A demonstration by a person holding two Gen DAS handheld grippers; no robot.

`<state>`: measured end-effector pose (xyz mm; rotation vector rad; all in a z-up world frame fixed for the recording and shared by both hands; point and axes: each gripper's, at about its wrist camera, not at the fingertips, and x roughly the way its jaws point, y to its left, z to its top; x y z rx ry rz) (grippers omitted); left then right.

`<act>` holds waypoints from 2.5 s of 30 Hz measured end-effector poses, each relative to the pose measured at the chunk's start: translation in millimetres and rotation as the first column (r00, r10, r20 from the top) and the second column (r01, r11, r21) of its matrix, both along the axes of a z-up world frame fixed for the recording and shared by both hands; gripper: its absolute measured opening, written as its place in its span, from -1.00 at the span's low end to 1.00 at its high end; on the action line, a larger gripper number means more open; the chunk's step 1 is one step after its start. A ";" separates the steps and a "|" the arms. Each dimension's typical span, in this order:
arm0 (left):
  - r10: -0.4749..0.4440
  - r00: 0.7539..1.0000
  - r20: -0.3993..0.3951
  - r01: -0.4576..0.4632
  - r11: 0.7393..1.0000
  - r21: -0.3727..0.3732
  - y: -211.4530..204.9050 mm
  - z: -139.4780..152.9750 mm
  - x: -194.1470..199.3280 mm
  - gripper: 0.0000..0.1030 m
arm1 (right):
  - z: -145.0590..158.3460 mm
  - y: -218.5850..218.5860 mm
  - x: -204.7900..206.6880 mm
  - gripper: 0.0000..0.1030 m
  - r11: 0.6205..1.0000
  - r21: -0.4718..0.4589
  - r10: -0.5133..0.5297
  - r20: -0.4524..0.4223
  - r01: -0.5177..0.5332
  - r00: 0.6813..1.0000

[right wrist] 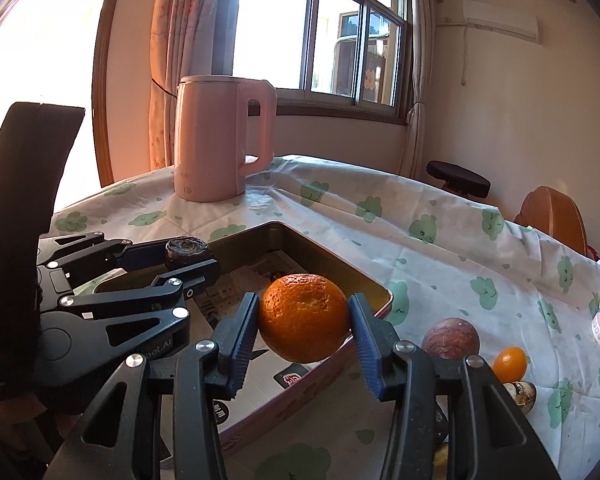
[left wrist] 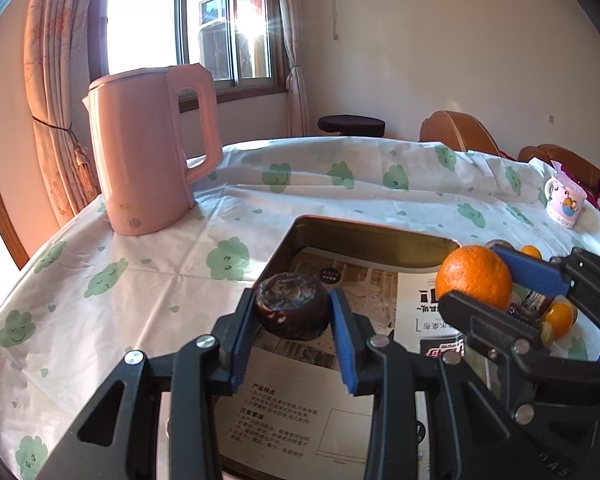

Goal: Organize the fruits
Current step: 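Carry the mandarin over the tin with the right tool while the left tool carries the dark fruit, then open the right tool to drop the mandarin into the tin while the left tool releases the dark fruit, then move both tools back toward the remaining fruits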

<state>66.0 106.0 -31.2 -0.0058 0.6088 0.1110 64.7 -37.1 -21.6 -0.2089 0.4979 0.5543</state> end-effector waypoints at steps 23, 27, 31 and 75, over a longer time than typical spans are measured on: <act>0.034 0.999 -0.037 -0.034 0.999 0.009 3.5 -4.7 8.3 -0.26 | -11.7 7.5 12.9 -0.02 0.999 -0.033 -0.007 -0.069 0.004 0.998; 0.055 0.998 -0.018 -0.054 0.998 0.019 3.9 -2.7 5.4 -0.16 | -12.2 3.2 16.8 0.19 0.999 -0.018 -0.031 -0.085 0.029 0.996; 0.097 0.995 0.028 -0.097 0.995 0.009 9.6 1.5 -2.3 0.45 | -8.5 -3.1 12.2 0.27 0.999 0.013 -0.042 -0.057 0.042 0.997; -0.313 0.947 -0.071 0.317 0.947 0.055 -176.6 -4.8 -4.3 0.36 | -49.2 -186.7 17.3 0.02 0.964 0.020 -0.240 -0.360 0.265 0.902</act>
